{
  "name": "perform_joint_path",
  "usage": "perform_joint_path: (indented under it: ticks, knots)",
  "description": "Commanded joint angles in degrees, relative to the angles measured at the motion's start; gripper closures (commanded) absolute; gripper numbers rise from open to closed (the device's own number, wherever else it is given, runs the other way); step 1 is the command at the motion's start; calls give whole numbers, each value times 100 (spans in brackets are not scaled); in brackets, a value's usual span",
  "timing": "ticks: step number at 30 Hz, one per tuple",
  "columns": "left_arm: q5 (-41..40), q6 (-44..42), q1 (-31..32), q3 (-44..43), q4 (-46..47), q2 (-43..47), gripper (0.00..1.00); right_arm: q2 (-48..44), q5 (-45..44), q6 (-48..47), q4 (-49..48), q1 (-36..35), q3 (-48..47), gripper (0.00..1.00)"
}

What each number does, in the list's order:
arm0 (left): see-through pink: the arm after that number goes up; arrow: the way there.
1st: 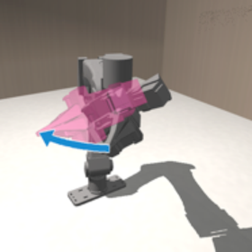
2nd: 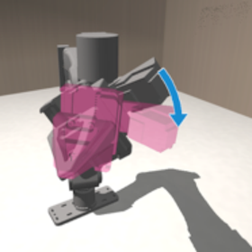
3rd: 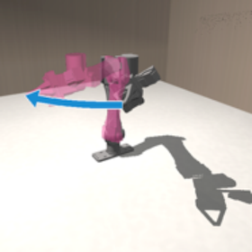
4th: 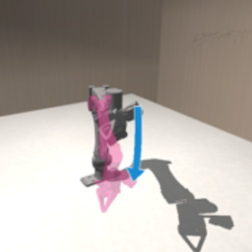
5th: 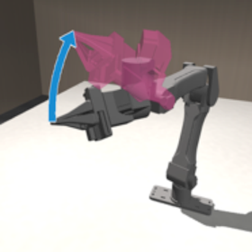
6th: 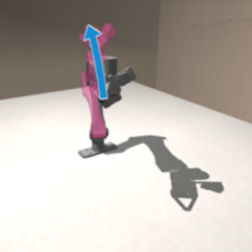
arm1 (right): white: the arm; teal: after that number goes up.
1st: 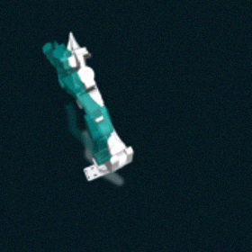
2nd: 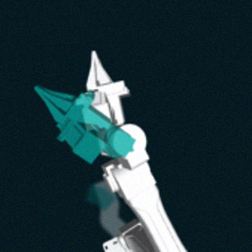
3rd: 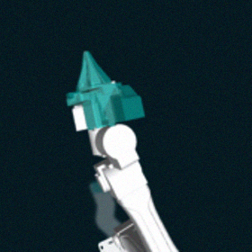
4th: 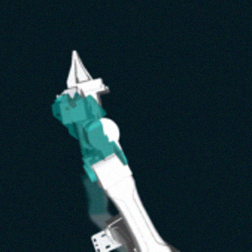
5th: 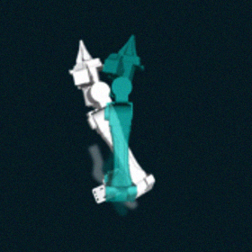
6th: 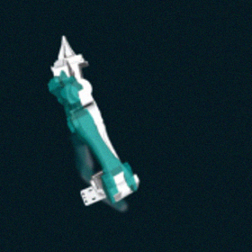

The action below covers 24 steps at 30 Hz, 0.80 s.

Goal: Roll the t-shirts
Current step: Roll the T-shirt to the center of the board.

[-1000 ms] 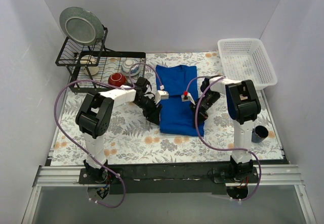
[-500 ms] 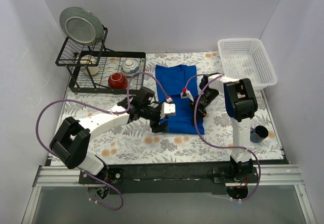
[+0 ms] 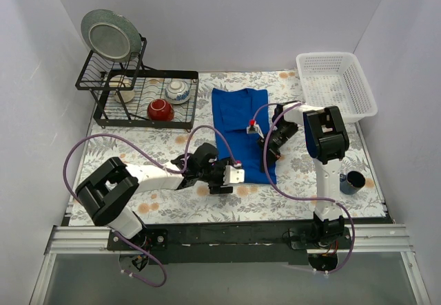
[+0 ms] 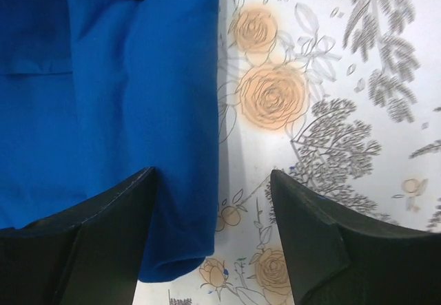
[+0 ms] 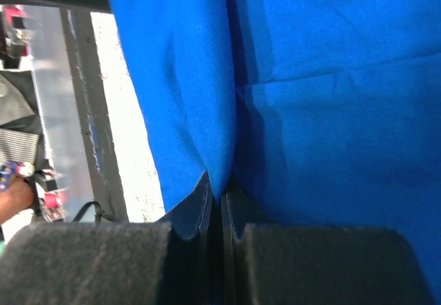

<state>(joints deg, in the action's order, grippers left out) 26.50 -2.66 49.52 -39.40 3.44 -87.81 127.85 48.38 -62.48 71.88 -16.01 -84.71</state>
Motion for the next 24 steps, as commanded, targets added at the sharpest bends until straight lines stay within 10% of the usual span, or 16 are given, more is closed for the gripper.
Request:
perform_joint_path:
  ticks: [1,7,11,18,24]
  knots:
    - [-907,-472,128,327,498,-227,37,240,242,-80,-43,72,-37,99]
    - [-1253,-648,128,380,474,-509,50,223,268,-36,-147,265,112,99]
    - [-955,-622,128,231,140,-544,57,-312,330,-45,-314,598,235,71]
    - [-78,69,-29,-463,-975,-781,80,-2684,-100,-89,-1742,1030,1042,50]
    - [1126,695,-390,-1173,-1616,-1168,82,-5127,-777,-124,-3661,512,3589,47]
